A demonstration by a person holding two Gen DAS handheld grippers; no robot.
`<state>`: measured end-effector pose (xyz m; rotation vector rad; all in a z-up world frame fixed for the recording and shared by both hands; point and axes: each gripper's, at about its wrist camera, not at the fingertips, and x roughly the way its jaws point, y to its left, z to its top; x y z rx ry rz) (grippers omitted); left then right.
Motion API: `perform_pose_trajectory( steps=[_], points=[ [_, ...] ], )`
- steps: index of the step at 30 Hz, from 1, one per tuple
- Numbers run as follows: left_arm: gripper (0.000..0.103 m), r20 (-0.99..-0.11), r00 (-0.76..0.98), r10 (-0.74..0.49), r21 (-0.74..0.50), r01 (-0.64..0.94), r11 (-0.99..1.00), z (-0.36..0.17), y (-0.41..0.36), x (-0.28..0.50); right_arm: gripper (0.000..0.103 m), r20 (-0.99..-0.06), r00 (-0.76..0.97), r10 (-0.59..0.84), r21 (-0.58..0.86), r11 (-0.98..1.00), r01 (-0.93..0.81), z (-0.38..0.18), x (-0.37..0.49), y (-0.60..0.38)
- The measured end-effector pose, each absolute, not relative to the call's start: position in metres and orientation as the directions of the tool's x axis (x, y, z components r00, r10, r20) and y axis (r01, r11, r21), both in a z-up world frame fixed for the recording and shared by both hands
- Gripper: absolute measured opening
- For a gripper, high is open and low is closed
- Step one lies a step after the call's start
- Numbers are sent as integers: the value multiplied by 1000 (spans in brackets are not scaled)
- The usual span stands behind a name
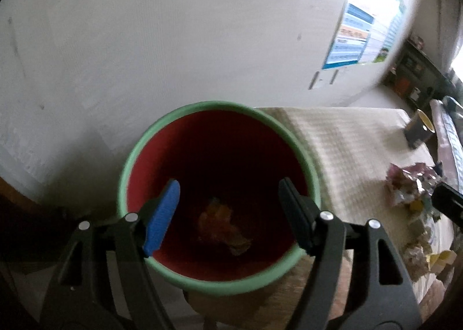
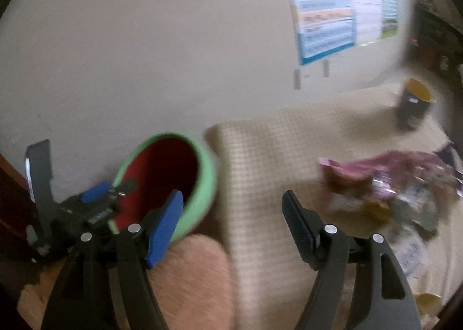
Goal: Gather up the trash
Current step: 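Carry the wrapper over the green bin and open the left gripper, then grasp the crumpled foil paper with the left gripper while the right gripper grasps the yellow cup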
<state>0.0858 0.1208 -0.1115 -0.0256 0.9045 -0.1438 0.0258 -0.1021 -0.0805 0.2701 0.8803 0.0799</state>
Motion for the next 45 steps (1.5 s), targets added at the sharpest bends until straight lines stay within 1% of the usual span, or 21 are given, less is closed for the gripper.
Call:
perform_pose_trajectory(
  steps=[4, 10, 12, 15, 18, 23, 25, 26, 27, 28, 31, 36, 38, 41, 45],
  points=[
    [71, -775, 602, -193, -96, 189, 977, -105, 95, 74, 72, -769, 637, 60, 216, 962, 170, -84, -7, -158],
    [74, -786, 535, -310, -122, 358, 926, -103, 33, 52, 74, -787, 605, -124, 159, 906, 392, -89, -73, -235],
    [75, -794, 493, -356, -141, 420, 897, -104, 9, 42, 79, -796, 589, -142, 179, 874, 452, -95, -97, -256],
    [76, -808, 427, -406, -169, 492, 854, -109, -24, 28, 80, -818, 567, -95, 261, 817, 514, -116, -128, -280],
    [76, -824, 379, -421, -167, 548, 820, -115, -50, 15, 80, -835, 550, -27, 342, 757, 556, -141, -146, -294],
    [76, -845, 345, -409, -147, 585, 797, -120, -76, 2, 80, -820, 558, 127, 481, 682, 551, -170, -146, -297],
    [76, -852, 332, -405, -147, 591, 793, -122, -84, -1, 80, -811, 563, 159, 506, 675, 537, -176, -141, -294],
    [76, -856, 326, -402, -144, 595, 791, -123, -88, -3, 75, -811, 561, 167, 506, 681, 529, -180, -138, -292],
    [76, -859, 322, -398, -141, 599, 788, -125, -90, -4, 56, -810, 559, 176, 509, 686, 520, -182, -137, -291],
    [76, -862, 318, -396, -139, 604, 785, -126, -93, -6, 46, -812, 553, 190, 511, 689, 513, -184, -137, -290],
    [76, -869, 302, -391, -135, 617, 776, -130, -103, -11, 44, -779, 594, 201, 553, 667, 500, -180, -144, -296],
    [76, -881, 249, -401, -164, 636, 754, -142, -122, -15, 43, -744, 668, 33, 505, 683, 528, -151, -166, -315],
    [76, -884, 234, -406, -172, 644, 745, -145, -128, -17, 44, -737, 676, -10, 494, 674, 549, -147, -172, -320],
    [76, -888, 197, -415, -187, 669, 719, -152, -143, -20, 44, -738, 675, -15, 500, 659, 562, -150, -175, -324],
    [76, -918, 163, -360, -159, 682, 714, -174, -161, -19, 44, -741, 671, -24, 491, 663, 565, -149, -174, -323]
  ],
)
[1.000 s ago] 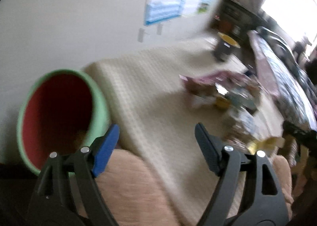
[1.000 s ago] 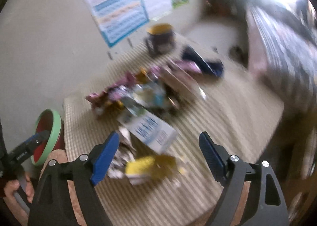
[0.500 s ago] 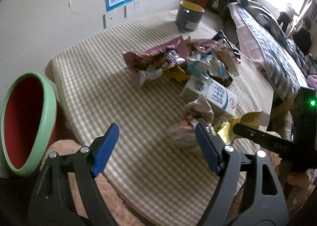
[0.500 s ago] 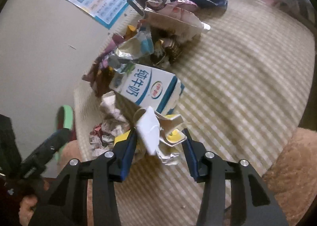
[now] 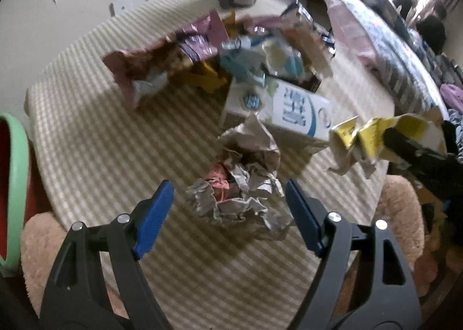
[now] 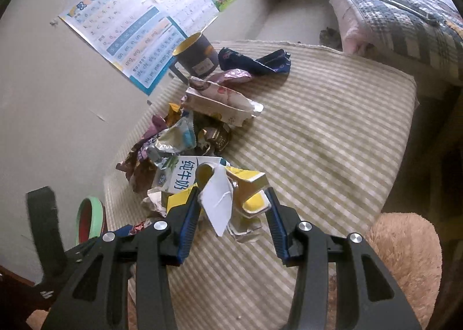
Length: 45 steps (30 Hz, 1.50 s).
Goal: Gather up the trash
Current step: 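Grasp the crumpled foil paper with the left gripper while the right gripper grasps the yellow cup, then carry the foil paper and yellow cup over the bin and release both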
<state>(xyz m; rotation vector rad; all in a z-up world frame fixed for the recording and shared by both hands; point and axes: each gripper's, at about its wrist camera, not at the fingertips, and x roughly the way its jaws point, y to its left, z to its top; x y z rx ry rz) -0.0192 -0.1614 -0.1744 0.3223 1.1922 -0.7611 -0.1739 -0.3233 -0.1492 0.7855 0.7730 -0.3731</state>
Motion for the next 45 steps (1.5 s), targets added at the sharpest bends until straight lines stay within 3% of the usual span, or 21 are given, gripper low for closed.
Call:
perform_pose_trajectory(
  steps=[2, 6, 9, 26, 45],
  points=[
    [76, -928, 130, -348, -177, 668, 722, -185, -164, -17, 44, -740, 672, -27, 487, 667, 563, -150, -176, -324],
    [51, -929, 104, -355, -206, 653, 729, -191, -160, -17, 44, -750, 661, -23, 475, 677, 562, -153, -172, -322],
    [45, -923, 131, -362, -190, 663, 724, -184, -156, -21, 44, -752, 658, -25, 466, 687, 558, -152, -169, -318],
    [43, -788, 471, -396, -68, 573, 816, -97, -83, 2, 44, -720, 693, -34, 399, 797, 453, -112, -144, -274],
    [44, -751, 548, -369, -83, 475, 876, -85, -36, 21, 45, -713, 701, 25, 338, 888, 312, -88, -98, -216]
  ],
)
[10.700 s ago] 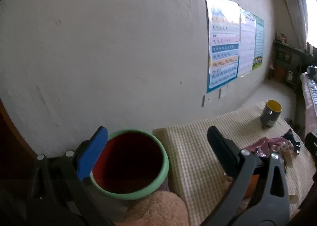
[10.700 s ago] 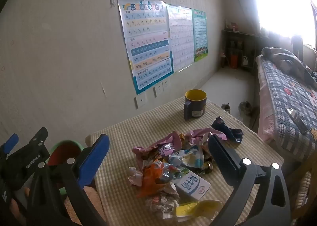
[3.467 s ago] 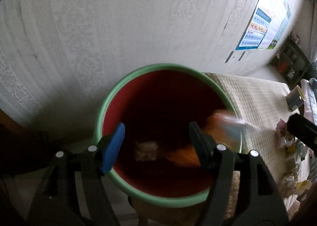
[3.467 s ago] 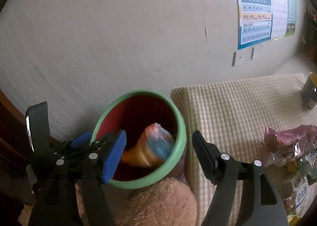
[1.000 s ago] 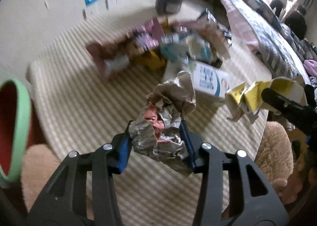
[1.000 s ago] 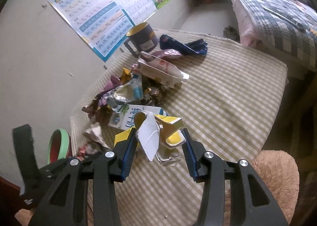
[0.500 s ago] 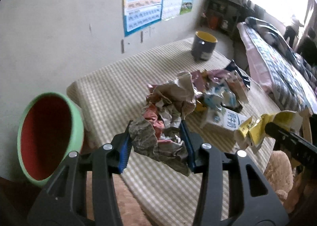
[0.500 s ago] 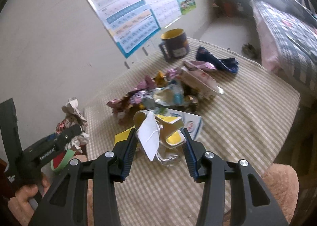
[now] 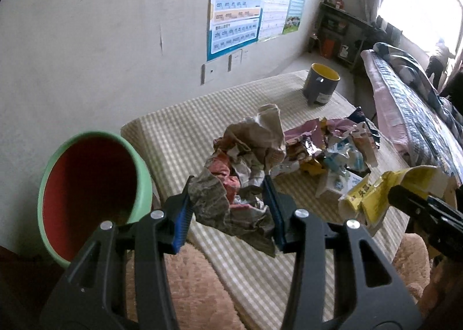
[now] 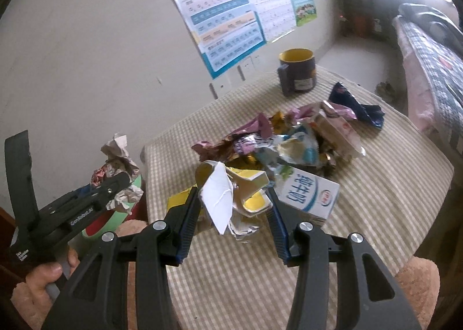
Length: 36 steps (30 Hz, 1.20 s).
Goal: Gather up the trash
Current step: 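Carry the foil paper and yellow cup over the bin and release both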
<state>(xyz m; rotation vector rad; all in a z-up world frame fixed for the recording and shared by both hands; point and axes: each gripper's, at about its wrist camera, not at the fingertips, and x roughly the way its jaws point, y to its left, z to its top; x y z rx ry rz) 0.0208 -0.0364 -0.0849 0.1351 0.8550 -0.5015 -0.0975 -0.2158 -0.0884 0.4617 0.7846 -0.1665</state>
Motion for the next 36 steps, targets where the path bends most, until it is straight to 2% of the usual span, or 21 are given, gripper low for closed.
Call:
perform_pose_trajectory(
  steps=[36],
  points=[
    [44, -709, 651, -272, -64, 325, 944, -69, 37, 44, 45, -695, 714, 82, 280, 946, 165, -57, -45, -152]
  ],
)
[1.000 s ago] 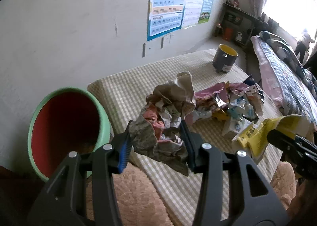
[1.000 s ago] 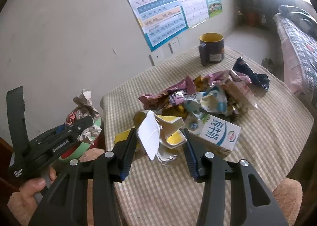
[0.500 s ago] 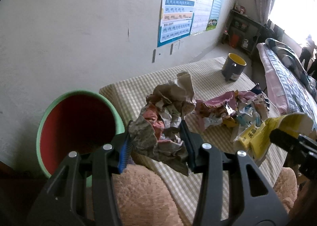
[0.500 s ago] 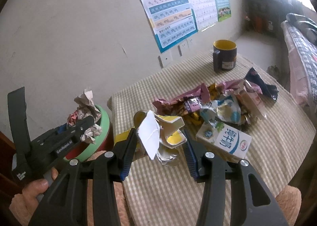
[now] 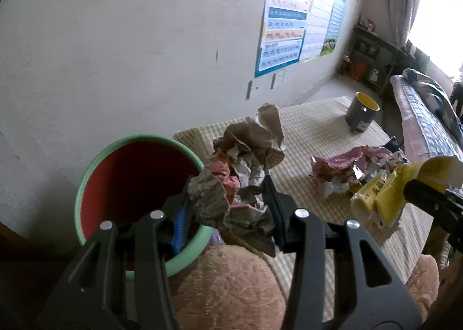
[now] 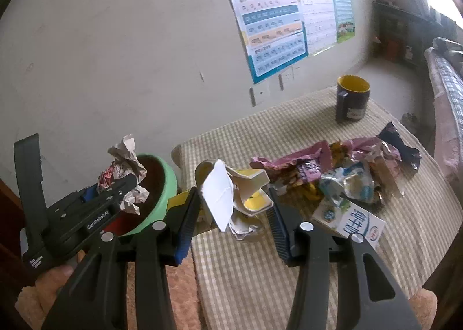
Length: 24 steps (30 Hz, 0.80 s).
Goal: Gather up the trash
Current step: 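Carry the foil paper and yellow cup over the bin and release both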
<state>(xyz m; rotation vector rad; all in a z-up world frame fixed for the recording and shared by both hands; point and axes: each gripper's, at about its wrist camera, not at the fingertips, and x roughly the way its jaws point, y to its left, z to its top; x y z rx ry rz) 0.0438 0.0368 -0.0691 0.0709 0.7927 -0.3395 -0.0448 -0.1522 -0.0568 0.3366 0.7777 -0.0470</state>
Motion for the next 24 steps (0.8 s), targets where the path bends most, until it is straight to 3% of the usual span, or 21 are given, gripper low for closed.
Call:
perform_pose_trajectory(
  steps=[24],
  points=[
    [44, -731, 661, -169, -75, 168, 983, -87, 103, 68, 46, -733, 662, 160, 249, 968, 42, -72, -1, -90]
  ],
)
